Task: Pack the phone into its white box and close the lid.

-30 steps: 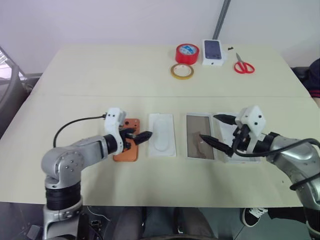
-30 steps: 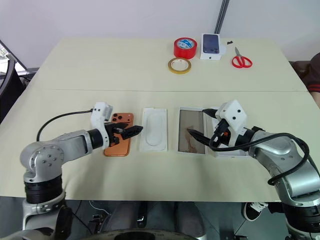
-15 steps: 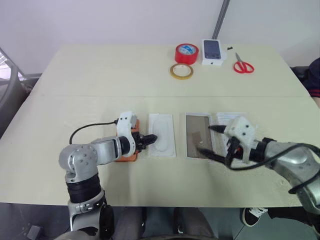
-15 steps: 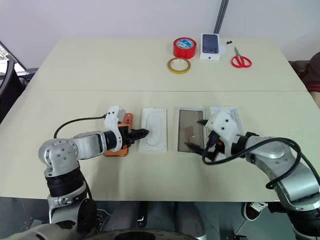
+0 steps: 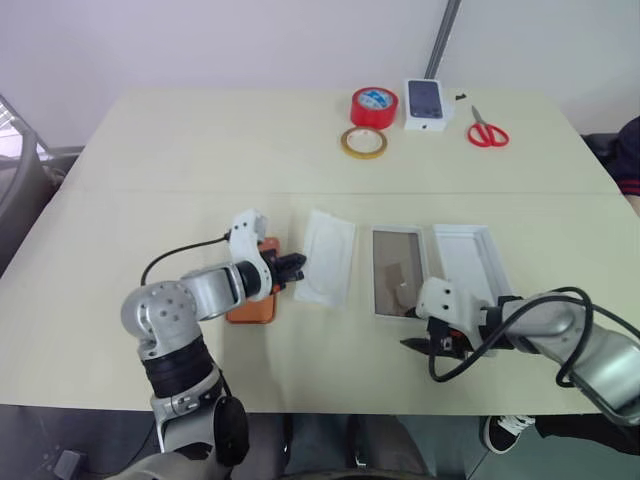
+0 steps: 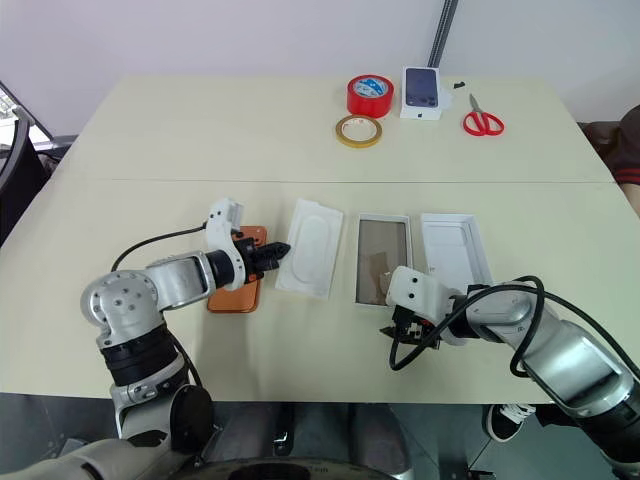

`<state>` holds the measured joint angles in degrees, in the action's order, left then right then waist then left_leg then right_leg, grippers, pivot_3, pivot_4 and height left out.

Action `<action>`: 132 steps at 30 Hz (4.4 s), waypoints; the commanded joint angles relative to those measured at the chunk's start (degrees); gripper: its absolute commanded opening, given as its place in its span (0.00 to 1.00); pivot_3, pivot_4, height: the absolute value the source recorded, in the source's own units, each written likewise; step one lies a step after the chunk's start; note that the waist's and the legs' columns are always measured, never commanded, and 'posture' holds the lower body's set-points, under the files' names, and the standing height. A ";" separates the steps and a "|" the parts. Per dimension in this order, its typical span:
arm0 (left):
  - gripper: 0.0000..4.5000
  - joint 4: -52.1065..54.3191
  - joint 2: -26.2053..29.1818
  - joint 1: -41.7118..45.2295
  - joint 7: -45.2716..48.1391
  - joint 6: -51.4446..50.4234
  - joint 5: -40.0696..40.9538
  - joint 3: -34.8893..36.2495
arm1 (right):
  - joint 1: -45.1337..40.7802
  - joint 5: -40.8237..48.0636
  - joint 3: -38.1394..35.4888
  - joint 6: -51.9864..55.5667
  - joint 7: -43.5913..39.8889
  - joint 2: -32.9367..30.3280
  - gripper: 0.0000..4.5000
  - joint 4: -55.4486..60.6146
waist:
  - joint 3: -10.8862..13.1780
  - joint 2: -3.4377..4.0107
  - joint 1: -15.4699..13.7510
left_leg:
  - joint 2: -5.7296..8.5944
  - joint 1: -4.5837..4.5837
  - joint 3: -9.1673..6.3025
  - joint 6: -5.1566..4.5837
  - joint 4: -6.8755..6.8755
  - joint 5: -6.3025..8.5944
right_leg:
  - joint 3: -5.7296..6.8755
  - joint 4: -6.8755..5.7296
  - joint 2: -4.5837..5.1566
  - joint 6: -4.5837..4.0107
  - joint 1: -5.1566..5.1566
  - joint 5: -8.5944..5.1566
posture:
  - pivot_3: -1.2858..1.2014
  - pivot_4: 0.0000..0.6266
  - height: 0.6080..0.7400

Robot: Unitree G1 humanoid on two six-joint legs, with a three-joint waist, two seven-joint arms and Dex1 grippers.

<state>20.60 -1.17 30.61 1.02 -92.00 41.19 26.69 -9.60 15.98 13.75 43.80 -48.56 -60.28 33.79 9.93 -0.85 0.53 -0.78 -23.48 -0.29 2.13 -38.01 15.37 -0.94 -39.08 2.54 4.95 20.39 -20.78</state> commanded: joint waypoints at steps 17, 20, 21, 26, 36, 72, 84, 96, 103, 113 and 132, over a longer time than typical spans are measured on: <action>0.00 -2.92 0.34 9.31 -2.64 -0.50 5.82 13.90 | -13.48 -12.47 15.10 -10.08 -4.77 11.98 0.07 -2.57 | 0.04 -0.13 -0.02 | 0.00 -0.01 -0.01 0.18 -0.01 -0.09 | 0.04 0.00 0.05 0.02 0.03 0.00 | 0.52 0.24 1.00; 0.00 -2.45 -0.62 8.22 -4.34 -0.50 7.88 13.37 | -14.72 -10.15 13.14 -6.85 -5.65 14.06 0.31 -3.22 | 0.04 -0.14 0.04 | 0.00 0.00 -0.03 0.22 0.00 -0.11 | 0.05 -0.02 0.04 0.02 0.04 0.00 | 0.52 0.24 1.00; 0.00 -2.33 -1.21 7.99 -5.05 -0.50 8.78 13.34 | -14.66 -9.22 11.85 -6.14 -5.92 14.30 0.42 -2.95 | 0.04 -0.14 -0.03 | -0.01 0.00 -0.04 0.23 0.01 -0.11 | 0.05 -0.02 0.05 0.02 0.04 0.00 | 0.52 0.24 1.00; 0.00 -0.48 -4.53 4.83 -9.32 -0.50 13.92 10.15 | -12.71 -9.05 4.10 -6.14 -3.95 12.38 0.98 -4.15 | 0.04 -0.16 -0.20 | 0.02 -0.02 -0.04 0.22 0.00 -0.11 | 0.05 -0.01 0.10 0.02 0.02 0.00 | 0.52 0.24 1.00; 0.14 0.37 -6.89 -1.57 -18.19 -0.50 23.12 1.22 | -10.10 -9.18 -3.75 -8.25 -3.37 9.21 1.00 -7.41 | 0.05 -0.17 0.12 | -0.01 0.00 -0.03 0.21 0.04 -0.10 | 0.02 -0.02 0.02 0.01 0.03 0.00 | 0.52 0.24 1.00; 0.84 8.00 46.52 -27.88 43.11 58.21 -7.54 -22.78 | -17.61 -13.36 13.56 -5.45 -9.84 16.95 0.01 -5.81 | 0.06 -0.02 0.31 | -0.01 0.02 0.01 -0.16 0.37 0.10 | 0.01 0.10 0.18 -0.06 0.16 -0.02 | 0.52 0.24 1.00; 0.90 2.40 41.54 -24.94 32.70 47.94 -4.24 -15.96 | -22.00 -12.86 8.47 -2.76 -3.97 24.06 0.00 -8.64 | 0.06 -0.02 0.50 | -0.02 0.05 0.00 -0.18 0.34 0.11 | 0.01 0.01 0.13 -0.05 0.16 -0.02 | 0.52 0.24 1.00; 1.00 -2.25 35.01 -16.61 16.00 17.32 4.30 -5.34 | -30.35 -18.17 18.48 -0.56 3.70 37.99 0.00 -20.46 | 0.04 -0.07 0.34 | -0.02 0.02 -0.03 -0.17 0.25 0.10 | 0.04 -0.08 0.10 -0.04 0.22 -0.01 | 0.52 0.24 1.00; 1.00 0.76 27.58 -13.27 14.33 1.52 9.73 -4.66 | -35.50 -23.47 26.92 -0.95 3.10 42.37 0.00 -29.50 | 0.02 -0.06 0.41 | 0.00 0.02 -0.04 -0.11 0.17 0.07 | 0.05 -0.14 0.10 -0.04 0.21 -0.01 | 0.52 0.24 1.00; 1.00 2.79 20.02 -14.87 11.34 -0.50 15.13 -3.87 | -35.51 -25.89 27.78 -2.27 2.13 43.79 0.00 -30.38 | -0.25 -0.04 0.16 | 0.05 0.08 -0.05 0.14 0.16 -0.07 | 0.06 -0.12 0.15 -0.03 0.13 -0.01 | 0.52 0.24 1.00; 0.71 -5.11 18.47 -10.15 -0.23 -0.49 24.41 6.97 | -33.83 -26.84 24.10 -1.22 1.72 41.98 0.00 -26.51 | -0.24 -0.08 0.43 | 0.06 0.07 -0.08 0.11 0.17 -0.05 | 0.06 -0.11 0.14 -0.03 0.17 -0.01 | 0.52 0.24 1.00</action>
<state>14.94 17.43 19.75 1.41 -92.01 64.63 31.61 -43.15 -10.91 39.96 42.23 -46.61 -17.87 4.18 9.69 -0.93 0.96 -0.72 -23.44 -0.37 2.26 -37.84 15.31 -0.88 -39.19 2.68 4.92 20.60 -20.79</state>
